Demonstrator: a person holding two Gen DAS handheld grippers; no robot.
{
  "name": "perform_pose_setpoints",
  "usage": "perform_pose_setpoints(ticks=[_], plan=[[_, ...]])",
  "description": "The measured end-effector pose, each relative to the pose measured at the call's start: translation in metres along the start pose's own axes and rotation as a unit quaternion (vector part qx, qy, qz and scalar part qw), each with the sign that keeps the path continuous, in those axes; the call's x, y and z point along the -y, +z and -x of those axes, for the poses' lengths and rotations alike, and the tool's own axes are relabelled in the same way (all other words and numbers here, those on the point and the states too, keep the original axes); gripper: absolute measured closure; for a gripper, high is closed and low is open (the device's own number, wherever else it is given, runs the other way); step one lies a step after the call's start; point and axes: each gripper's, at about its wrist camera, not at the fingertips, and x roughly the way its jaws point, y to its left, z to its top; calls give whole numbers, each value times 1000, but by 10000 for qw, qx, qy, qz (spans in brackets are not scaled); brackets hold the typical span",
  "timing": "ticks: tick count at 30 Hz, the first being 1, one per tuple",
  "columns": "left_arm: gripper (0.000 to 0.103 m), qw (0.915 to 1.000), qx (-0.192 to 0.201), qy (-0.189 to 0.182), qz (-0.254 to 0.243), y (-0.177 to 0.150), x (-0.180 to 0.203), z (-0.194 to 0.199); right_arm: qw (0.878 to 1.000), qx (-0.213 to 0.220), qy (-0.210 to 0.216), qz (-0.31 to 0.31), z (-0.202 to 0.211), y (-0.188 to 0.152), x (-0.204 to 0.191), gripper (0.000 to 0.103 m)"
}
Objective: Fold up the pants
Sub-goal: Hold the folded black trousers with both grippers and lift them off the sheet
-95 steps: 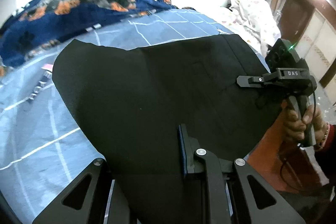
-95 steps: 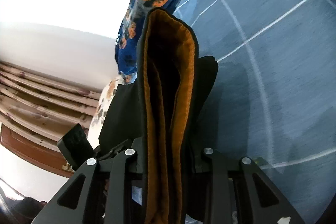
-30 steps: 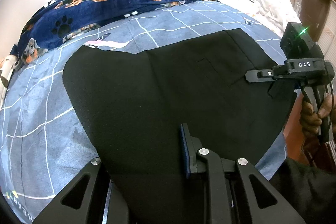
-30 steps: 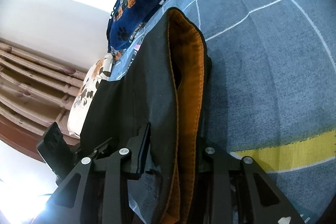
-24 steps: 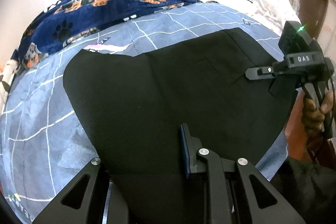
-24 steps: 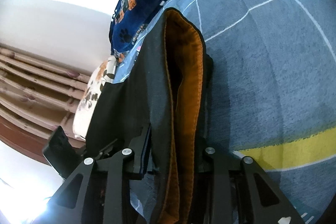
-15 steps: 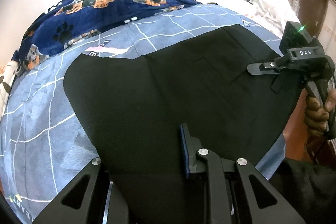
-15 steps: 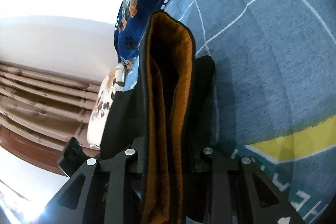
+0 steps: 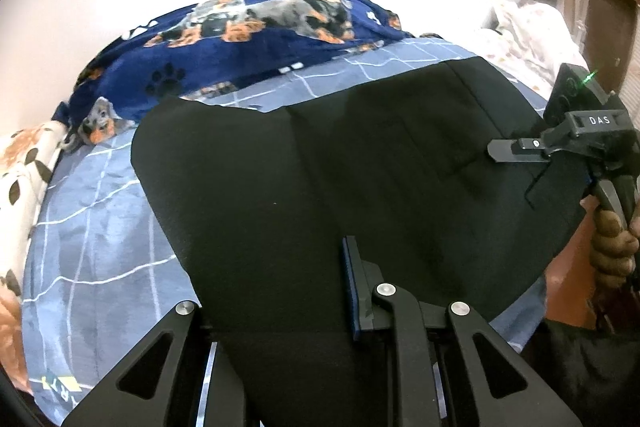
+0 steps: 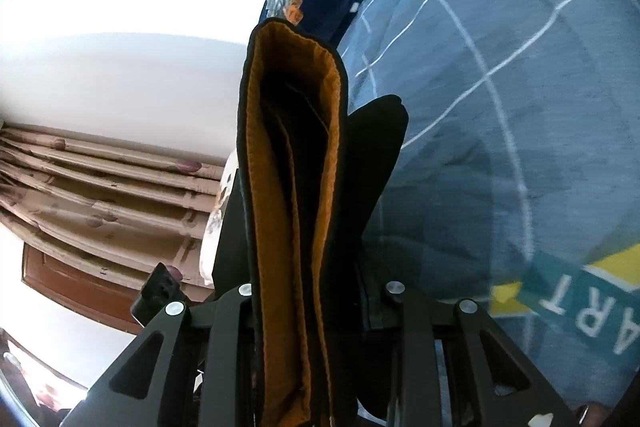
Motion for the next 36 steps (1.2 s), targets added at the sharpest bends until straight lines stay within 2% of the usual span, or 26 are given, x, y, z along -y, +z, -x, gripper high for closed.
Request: perform_pose_setpoints(ticks=[17,36], plan=[[83,9978,309,562,173,10,-48,23,9991,-318,207,176,-55,22,-42,77],[83,9953,294,805,448,19,-86,14,9978,-543,286,248,-91,32,-60,77]])
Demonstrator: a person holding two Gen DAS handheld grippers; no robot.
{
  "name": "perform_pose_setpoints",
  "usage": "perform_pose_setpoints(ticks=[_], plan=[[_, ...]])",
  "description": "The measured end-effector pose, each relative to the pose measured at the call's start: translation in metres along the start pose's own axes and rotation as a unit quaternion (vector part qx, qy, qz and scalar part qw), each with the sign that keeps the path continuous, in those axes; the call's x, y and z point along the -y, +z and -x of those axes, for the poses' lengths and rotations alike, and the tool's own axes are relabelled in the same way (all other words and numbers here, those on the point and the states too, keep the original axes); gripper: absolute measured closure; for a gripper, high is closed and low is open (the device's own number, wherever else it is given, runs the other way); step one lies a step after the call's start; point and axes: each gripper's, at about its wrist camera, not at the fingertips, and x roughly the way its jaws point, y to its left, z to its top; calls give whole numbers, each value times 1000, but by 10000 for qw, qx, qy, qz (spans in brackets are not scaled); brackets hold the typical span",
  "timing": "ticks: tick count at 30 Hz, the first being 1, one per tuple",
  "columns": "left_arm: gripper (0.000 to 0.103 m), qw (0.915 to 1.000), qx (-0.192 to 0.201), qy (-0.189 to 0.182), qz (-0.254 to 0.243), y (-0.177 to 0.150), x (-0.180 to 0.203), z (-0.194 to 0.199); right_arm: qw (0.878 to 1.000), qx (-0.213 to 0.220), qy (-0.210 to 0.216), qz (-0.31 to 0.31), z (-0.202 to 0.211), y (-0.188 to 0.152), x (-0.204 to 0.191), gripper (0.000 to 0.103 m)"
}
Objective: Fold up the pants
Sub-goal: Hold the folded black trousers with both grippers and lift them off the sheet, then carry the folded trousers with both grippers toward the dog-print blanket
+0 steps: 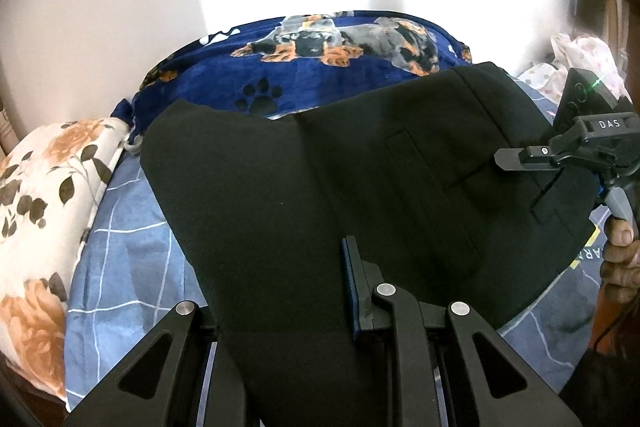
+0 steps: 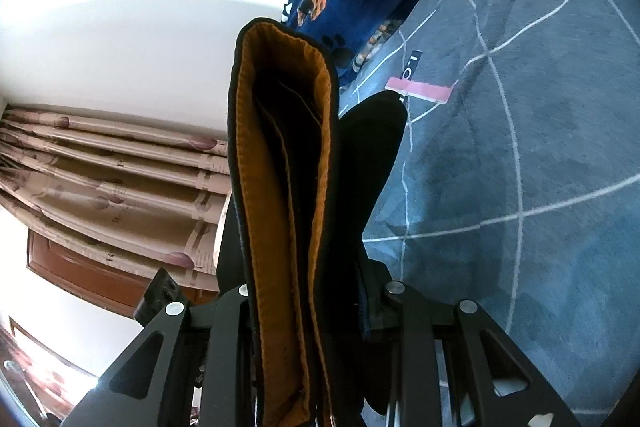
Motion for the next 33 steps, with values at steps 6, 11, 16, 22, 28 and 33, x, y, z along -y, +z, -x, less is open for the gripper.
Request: perform_pose_setpoints(ticks=[6,11,16,22,28,33], plan=[[83,10000,-5,45,10,9,-6,-8,10000,12,36,-12,0,3,0,77],[83,10000,-12,89,10,19,-11,-17,10000,35,60,-7,-1,9,0,77],[83,9999,-23,128,8,29,-18,-28,9999,82,93,-45,-3,16,2,77],[83,9998,-38,188,14,39,-26,-43,9999,84,115,-71,-7,22,3,77],[83,9997,-48,246,52,48,-38,-60,9999,79,113,-59,-11,31,3,77],[83,9996,-63,269,93,55,-48,-72,9999,64,104,-42,-18,41,1,77]])
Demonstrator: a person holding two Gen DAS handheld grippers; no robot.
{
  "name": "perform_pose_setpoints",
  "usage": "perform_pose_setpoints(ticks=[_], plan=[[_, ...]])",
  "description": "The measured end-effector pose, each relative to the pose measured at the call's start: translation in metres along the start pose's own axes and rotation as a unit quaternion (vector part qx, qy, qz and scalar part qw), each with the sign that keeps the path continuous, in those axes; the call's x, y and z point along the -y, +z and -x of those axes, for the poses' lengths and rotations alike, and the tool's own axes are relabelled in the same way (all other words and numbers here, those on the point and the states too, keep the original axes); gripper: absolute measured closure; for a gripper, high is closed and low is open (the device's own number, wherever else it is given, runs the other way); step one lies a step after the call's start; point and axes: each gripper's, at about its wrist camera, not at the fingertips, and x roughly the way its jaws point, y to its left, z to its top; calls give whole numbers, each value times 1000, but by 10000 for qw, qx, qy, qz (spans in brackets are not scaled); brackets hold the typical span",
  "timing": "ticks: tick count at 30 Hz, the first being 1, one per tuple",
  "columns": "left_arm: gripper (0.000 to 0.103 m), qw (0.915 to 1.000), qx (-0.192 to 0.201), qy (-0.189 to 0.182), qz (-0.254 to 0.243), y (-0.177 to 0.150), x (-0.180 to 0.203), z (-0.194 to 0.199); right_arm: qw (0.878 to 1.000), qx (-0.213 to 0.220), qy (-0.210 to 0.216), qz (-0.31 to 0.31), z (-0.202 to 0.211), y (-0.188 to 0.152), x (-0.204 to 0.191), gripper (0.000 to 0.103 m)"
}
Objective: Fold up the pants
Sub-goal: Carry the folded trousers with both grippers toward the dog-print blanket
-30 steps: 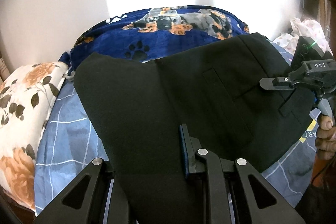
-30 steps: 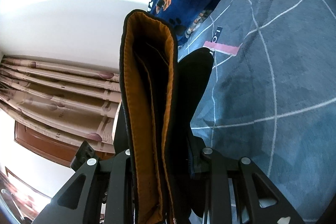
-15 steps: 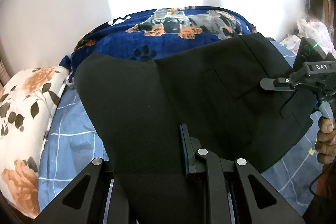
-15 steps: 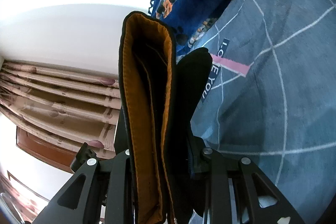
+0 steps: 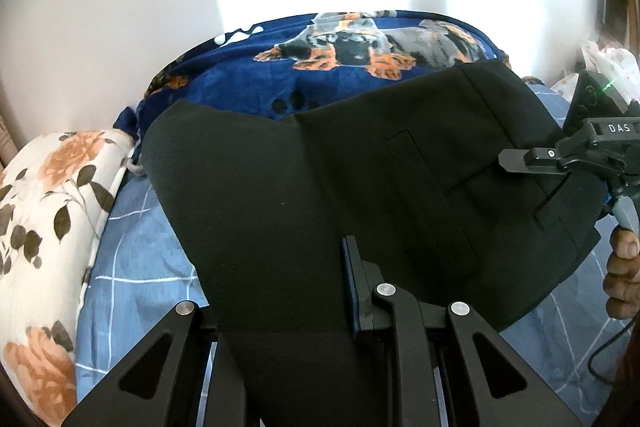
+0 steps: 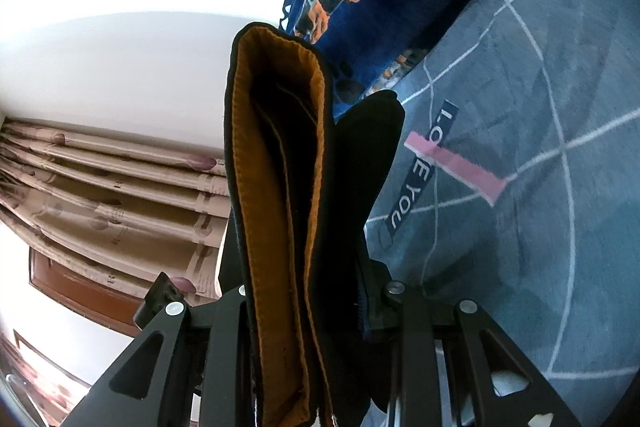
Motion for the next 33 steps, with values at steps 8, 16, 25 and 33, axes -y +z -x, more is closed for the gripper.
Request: perform_pose_setpoints(ticks=[8,16,25,33], plan=[[83,10000,-29,51,29,10,-14,-20,10000,-14,-7,-8,-13,13,3,77],[83,9999,-53,97,91,18,-28,-39,10000,-41,-28,18,-31,30,5,77],[83,9998,-128,110,134,21,-37,-59,9999,-94,-96,39,-50,45,10,77],[83,9996,-182,87,209,22,-42,-73,9999,-106,-108,17,-58,55,15,77]])
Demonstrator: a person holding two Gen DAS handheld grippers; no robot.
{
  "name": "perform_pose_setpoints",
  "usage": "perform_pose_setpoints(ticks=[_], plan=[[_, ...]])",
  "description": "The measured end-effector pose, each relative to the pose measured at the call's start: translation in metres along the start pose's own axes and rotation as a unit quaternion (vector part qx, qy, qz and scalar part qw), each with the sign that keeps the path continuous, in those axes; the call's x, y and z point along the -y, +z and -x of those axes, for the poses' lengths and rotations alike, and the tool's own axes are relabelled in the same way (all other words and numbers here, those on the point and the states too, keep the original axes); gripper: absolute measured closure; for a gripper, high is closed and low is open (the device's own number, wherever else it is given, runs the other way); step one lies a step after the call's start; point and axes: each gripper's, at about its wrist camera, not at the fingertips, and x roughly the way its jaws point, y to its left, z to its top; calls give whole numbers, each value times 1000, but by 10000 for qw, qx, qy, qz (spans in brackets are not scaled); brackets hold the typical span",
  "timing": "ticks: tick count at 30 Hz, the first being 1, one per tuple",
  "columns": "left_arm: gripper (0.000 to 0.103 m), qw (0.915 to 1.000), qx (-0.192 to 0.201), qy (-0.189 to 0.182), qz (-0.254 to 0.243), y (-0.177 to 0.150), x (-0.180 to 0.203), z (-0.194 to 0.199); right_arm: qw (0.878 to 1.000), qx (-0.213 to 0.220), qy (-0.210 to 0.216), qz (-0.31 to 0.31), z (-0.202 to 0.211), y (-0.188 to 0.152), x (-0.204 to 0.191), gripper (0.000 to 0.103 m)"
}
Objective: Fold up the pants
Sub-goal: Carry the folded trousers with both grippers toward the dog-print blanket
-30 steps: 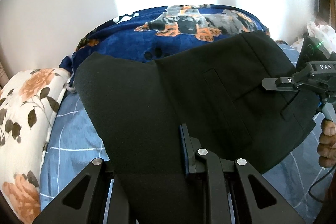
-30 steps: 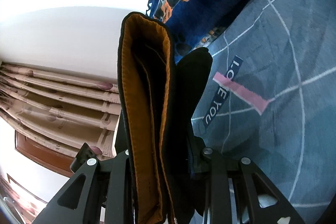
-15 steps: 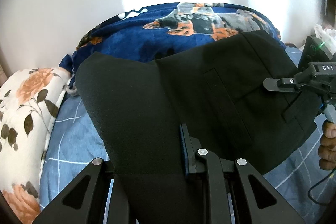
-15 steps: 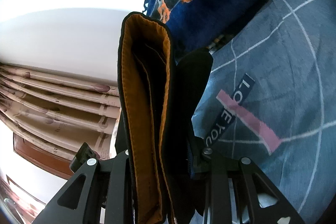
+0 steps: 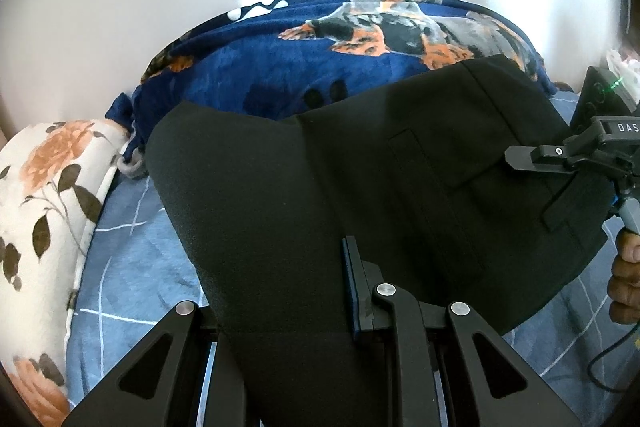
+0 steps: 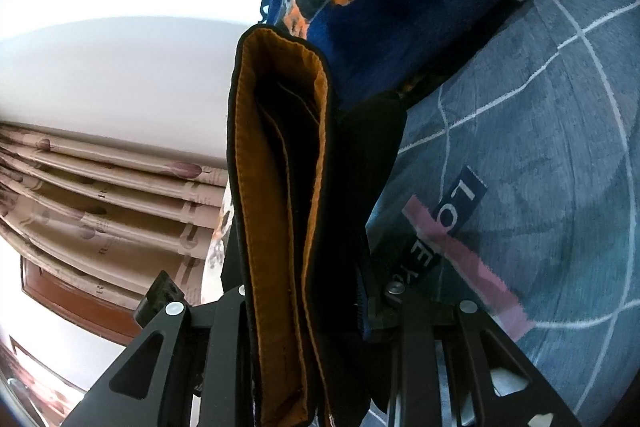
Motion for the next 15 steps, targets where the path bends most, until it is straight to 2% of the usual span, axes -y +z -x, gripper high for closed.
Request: perform_pose_setpoints(ticks=[15], plan=[[83,9997,-142,-22,204,-7,-10,-21,10000,11,-69,-49,-9,15,17,77]])
